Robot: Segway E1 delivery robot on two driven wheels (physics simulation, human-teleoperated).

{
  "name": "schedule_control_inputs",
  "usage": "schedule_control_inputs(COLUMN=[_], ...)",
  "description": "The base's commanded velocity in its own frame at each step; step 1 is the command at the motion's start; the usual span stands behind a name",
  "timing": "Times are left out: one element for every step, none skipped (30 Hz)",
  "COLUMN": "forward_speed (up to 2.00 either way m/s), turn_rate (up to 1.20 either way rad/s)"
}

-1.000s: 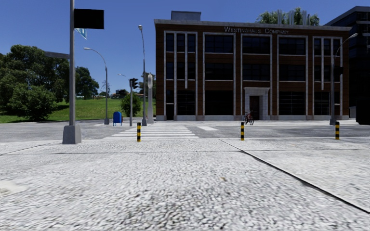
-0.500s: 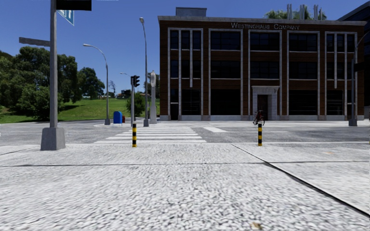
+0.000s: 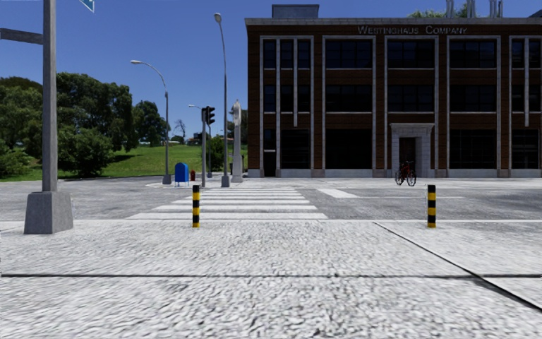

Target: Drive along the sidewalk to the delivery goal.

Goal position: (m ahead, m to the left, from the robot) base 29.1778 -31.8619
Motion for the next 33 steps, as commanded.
schedule_control_inputs(forward_speed=[2.00,2.00,2.00,2.00,2.00,2.00,2.00,2.00,2.00,2.00,2.00,2.00,2.00,2.00,2.00,2.00,2.00,2.00,2.00,2.00,2.00,2.00,2.00,2.00,2.00,2.00,2.00,2.00,2.00,2.00,2.00,2.00,2.00], turn_rate=[0.00,0.00,0.00,0.00,0.00,0.00,0.00,0.00,0.00,0.00,0.00,0.00,0.00,0.00,0.00,0.00,0.00,0.00,0.00,0.00,0.00,0.00,0.00,0.00,0.00,0.00,0.00,0.00,0.00,0.00,0.00,0.00,0.00])
